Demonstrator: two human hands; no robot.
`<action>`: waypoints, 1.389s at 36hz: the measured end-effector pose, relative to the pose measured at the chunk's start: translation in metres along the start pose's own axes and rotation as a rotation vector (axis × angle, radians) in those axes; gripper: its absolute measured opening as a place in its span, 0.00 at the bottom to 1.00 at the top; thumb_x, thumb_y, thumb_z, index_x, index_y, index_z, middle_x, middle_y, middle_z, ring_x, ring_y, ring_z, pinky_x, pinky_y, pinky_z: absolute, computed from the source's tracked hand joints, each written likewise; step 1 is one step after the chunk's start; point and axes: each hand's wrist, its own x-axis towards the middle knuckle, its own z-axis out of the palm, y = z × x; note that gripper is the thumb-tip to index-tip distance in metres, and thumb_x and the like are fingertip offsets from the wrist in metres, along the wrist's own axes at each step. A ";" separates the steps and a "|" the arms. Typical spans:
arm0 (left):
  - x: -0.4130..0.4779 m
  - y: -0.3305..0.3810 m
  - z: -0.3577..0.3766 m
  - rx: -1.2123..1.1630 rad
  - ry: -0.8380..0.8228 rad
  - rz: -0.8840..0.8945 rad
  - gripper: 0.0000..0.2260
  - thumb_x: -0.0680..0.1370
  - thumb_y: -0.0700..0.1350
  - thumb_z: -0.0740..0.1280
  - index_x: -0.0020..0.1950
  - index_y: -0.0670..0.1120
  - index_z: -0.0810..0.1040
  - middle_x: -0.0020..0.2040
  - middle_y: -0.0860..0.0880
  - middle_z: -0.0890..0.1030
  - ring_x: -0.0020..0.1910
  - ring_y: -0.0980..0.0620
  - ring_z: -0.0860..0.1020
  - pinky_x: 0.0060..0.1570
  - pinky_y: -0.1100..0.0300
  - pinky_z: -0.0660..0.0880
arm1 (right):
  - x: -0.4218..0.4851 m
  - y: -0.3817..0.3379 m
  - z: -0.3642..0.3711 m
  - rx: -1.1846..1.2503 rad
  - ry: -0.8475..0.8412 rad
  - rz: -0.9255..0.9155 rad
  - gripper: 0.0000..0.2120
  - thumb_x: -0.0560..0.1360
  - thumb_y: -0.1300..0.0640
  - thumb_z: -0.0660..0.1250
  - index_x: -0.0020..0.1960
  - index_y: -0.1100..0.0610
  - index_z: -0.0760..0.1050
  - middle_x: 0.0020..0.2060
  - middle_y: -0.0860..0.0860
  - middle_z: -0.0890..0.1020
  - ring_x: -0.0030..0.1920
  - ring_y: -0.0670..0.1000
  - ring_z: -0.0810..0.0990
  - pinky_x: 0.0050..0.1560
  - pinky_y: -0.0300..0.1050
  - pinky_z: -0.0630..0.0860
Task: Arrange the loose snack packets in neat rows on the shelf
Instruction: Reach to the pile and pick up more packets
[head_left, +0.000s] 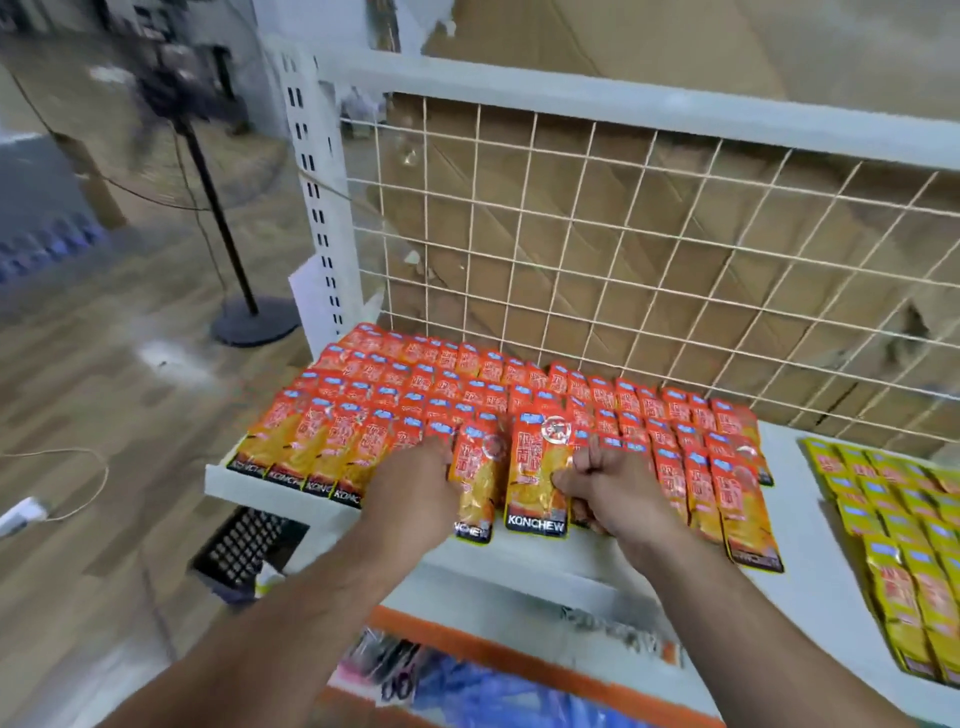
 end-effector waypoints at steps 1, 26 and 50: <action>0.000 -0.001 -0.001 0.003 -0.006 0.009 0.11 0.77 0.48 0.68 0.58 0.48 0.75 0.38 0.51 0.78 0.36 0.51 0.75 0.34 0.58 0.67 | -0.002 -0.001 0.002 -0.005 0.009 0.003 0.19 0.73 0.68 0.71 0.33 0.55 0.64 0.25 0.52 0.66 0.25 0.50 0.65 0.23 0.37 0.61; -0.015 -0.011 -0.006 0.088 0.183 0.215 0.16 0.76 0.50 0.67 0.63 0.49 0.78 0.57 0.51 0.78 0.57 0.47 0.73 0.56 0.50 0.70 | 0.005 0.005 0.043 -0.358 0.046 0.074 0.13 0.75 0.60 0.72 0.33 0.56 0.75 0.25 0.49 0.75 0.25 0.47 0.71 0.26 0.37 0.65; -0.024 -0.011 0.014 0.060 0.228 0.337 0.20 0.72 0.58 0.61 0.58 0.51 0.81 0.55 0.55 0.80 0.55 0.49 0.75 0.56 0.50 0.73 | -0.011 -0.001 0.050 -0.815 0.182 -0.055 0.09 0.72 0.49 0.68 0.40 0.51 0.70 0.37 0.49 0.79 0.43 0.56 0.81 0.35 0.44 0.69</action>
